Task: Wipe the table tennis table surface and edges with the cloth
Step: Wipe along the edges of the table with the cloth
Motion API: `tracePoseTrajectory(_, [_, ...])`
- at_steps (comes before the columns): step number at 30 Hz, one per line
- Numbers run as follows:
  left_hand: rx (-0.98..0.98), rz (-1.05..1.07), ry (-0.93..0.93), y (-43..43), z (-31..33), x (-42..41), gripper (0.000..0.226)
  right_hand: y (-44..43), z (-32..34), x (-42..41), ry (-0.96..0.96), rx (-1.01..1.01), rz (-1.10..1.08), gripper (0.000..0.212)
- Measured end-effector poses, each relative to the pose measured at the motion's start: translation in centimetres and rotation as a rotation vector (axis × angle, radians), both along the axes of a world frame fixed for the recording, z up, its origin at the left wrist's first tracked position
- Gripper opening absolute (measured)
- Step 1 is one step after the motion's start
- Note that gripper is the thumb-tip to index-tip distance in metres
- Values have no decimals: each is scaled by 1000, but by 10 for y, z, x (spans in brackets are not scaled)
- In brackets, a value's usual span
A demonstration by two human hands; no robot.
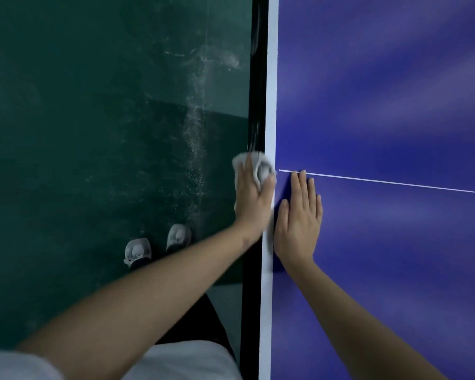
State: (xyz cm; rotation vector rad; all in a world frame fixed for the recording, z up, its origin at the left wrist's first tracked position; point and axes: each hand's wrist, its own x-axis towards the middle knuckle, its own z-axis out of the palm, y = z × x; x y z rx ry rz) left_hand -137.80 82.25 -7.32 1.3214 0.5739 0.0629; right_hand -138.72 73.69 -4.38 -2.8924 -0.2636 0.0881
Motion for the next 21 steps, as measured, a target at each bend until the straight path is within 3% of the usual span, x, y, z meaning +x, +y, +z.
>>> tracePoseTrajectory(4, [94, -6, -45, 37, -5, 82, 35, 0, 0, 0, 25, -37, 8, 56])
tracePoseTrajectory(9, [53, -36, -8, 60, -8, 129, 45, -1, 0, -1, 22, -41, 19, 60])
tracePoseTrajectory(16, [86, -111, 58, 15, 4, 29, 62, 1, 4, -1, -14, -38, 13, 58])
tracePoseTrajectory(21, [156, -163, 99, -9, 3, -20, 61, 6, 7, 2, -23, -26, 9, 56])
